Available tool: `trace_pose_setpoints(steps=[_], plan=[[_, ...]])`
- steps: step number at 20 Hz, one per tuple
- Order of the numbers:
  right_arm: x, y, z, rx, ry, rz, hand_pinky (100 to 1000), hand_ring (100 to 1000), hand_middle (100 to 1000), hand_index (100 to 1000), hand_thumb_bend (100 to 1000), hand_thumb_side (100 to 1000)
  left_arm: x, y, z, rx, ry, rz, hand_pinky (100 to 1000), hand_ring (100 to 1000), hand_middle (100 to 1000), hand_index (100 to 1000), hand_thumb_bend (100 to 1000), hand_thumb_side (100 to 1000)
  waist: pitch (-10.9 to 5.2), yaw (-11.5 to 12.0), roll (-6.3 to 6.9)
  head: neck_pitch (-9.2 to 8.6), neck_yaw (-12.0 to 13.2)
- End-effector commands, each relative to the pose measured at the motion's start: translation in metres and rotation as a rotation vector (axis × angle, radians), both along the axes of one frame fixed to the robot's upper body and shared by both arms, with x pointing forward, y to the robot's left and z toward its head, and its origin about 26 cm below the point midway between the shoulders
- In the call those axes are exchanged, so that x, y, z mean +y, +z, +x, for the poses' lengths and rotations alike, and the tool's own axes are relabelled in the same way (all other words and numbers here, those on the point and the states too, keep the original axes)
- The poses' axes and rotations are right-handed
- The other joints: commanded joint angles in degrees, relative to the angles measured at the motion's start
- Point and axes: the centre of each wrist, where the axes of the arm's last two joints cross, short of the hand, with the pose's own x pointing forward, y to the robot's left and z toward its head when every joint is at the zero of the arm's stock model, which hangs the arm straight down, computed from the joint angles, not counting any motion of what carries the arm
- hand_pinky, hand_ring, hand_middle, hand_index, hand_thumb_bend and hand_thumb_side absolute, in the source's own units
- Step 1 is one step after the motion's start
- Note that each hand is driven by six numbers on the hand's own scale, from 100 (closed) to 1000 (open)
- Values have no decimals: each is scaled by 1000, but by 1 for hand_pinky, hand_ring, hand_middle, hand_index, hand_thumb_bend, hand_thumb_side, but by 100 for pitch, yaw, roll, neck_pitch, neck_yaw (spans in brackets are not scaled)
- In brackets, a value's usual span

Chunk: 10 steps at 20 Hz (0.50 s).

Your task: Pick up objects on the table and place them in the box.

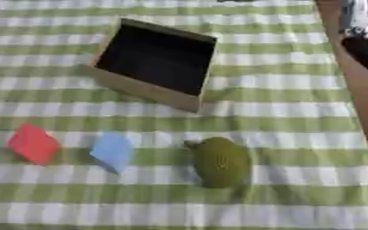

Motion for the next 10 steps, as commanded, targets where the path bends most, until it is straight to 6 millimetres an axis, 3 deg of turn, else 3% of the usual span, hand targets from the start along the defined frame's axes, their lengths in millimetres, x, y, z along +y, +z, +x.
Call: trace_pose_setpoints(steps=[1, 6, 10], plan=[[-3, 5, -4, -8, -17, -40, 886, 875, 691, 866, 100, 470, 0, 7, -3, -25, -6, 12, 816, 757, 772, 929, 296, 620, -26, -7, 74, -4, -1], [-17, 0, -11, 57, -102, -189, 887, 881, 704, 869, 100, 455, 2, 6, -3, -19, 4, 23, 816, 757, 772, 928, 296, 620, -52, -7, 34, 8, 27], [-33, -1, -19, 112, -206, -405, 889, 885, 736, 873, 100, 336, 4, 4, -4, -12, 14, 34, 816, 757, 773, 926, 295, 620, -83, -38, -9, 14, 60]])
